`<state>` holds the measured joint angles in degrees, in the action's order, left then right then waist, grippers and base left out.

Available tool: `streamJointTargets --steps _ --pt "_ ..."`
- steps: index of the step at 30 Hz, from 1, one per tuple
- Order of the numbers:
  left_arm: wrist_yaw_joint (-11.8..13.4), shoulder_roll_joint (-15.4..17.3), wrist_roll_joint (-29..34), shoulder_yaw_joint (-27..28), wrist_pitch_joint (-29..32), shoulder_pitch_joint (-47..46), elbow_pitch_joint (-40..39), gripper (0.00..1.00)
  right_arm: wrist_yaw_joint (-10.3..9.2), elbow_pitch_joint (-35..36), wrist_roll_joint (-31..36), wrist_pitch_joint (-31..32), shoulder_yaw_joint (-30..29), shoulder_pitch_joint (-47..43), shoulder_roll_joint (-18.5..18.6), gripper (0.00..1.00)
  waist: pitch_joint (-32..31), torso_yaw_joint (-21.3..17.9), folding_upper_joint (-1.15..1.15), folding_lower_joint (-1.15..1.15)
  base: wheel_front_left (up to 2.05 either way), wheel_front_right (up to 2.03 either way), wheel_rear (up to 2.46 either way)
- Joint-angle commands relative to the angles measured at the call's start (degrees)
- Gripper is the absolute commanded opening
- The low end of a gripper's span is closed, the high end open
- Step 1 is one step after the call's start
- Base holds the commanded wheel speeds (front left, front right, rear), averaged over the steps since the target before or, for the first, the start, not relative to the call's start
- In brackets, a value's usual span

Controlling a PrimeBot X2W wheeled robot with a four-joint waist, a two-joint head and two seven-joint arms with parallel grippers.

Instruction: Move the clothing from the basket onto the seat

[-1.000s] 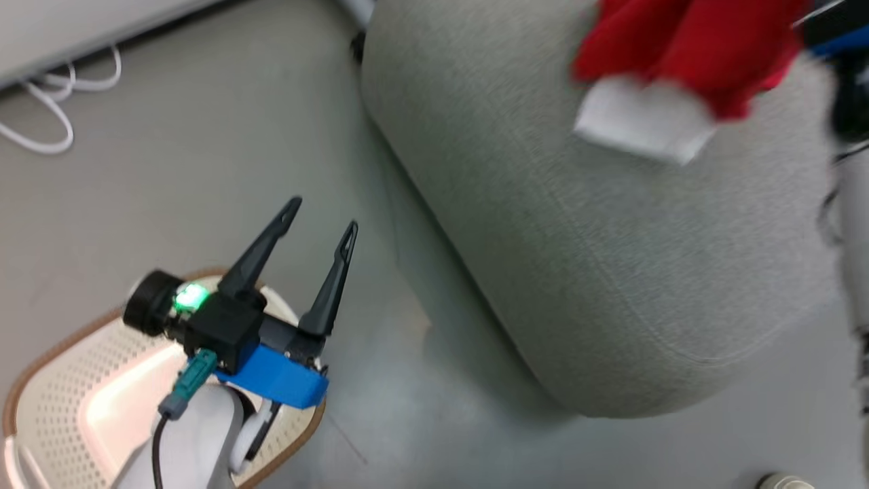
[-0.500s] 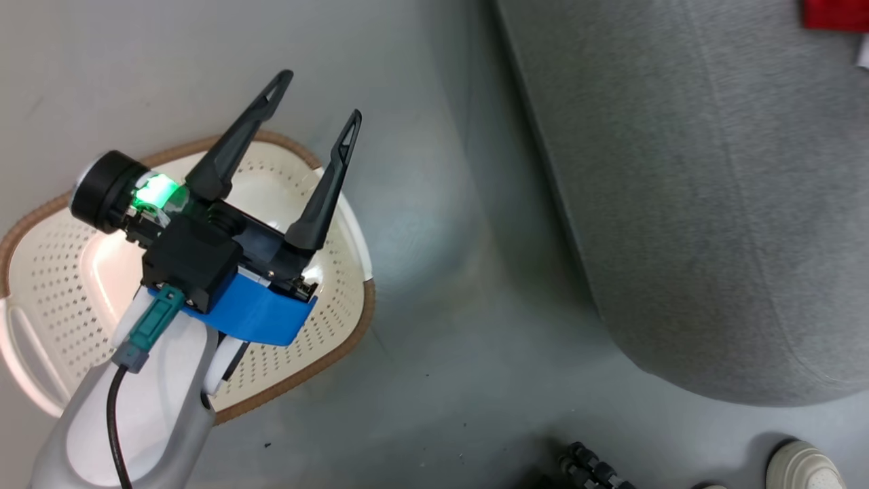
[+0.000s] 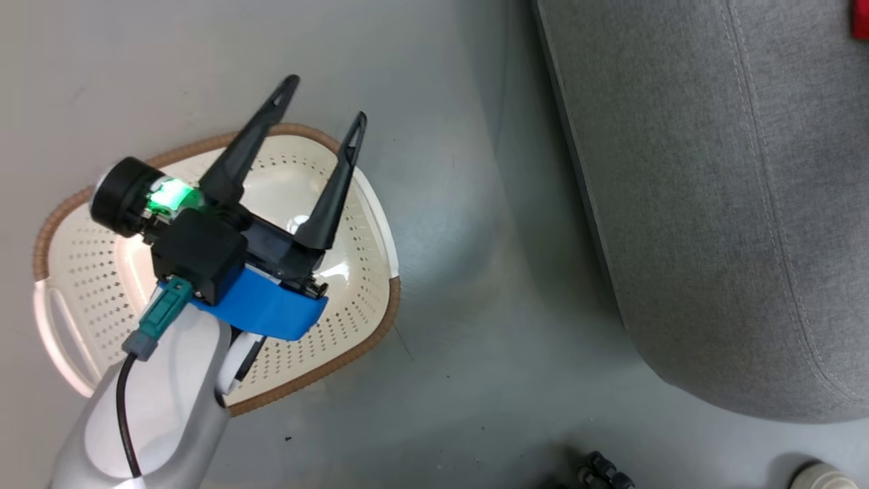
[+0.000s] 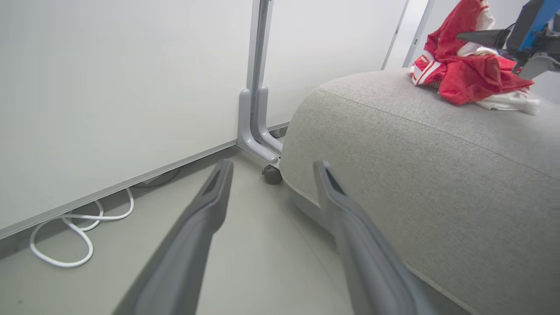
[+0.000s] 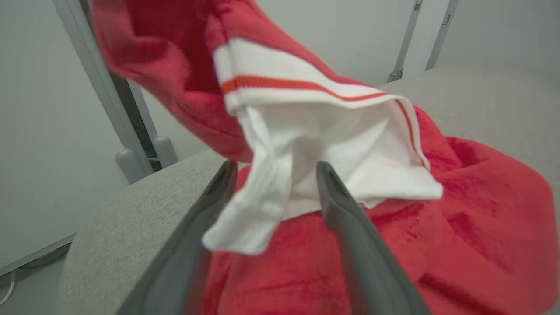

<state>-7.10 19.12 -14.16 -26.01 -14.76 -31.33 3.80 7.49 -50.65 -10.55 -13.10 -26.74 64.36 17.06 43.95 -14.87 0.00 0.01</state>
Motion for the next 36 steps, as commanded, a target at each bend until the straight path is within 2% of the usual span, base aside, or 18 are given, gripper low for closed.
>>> streamJointTargets --steps 1,8,15,24,36 --pt "-0.1 0.0 -0.2 0.3 -0.3 -0.4 0.1 1.00 0.01 -0.1 0.1 -0.1 0.2 -0.9 0.0 1.00 -1.0 0.6 0.00 -0.01 0.00 0.00 0.00" --pt "-0.3 -3.0 -2.0 1.3 -0.5 2.7 2.8 1.00 0.01 2.0 1.2 0.0 6.1 -6.3 0.8 1.00 -8.4 2.3 0.00 -0.01 0.00 0.00 0.00" --pt "-0.4 -6.7 -3.9 6.7 -0.5 10.3 5.0 1.00 0.01 7.6 3.6 -0.2 14.6 -14.9 -0.7 1.00 -19.2 3.7 0.00 -0.01 0.00 0.00 0.00" --pt "-0.5 -10.1 -3.8 13.4 -0.5 20.5 7.9 1.00 0.01 15.2 4.2 1.0 18.3 -28.5 -4.8 1.00 -31.9 7.4 0.00 -0.01 0.00 0.00 0.00" --pt "-0.4 -12.2 -4.2 19.0 -0.5 28.7 10.6 1.00 0.01 29.3 5.9 4.0 19.2 -46.4 -11.7 1.00 -40.8 13.2 0.00 -0.01 0.00 0.00 0.00"
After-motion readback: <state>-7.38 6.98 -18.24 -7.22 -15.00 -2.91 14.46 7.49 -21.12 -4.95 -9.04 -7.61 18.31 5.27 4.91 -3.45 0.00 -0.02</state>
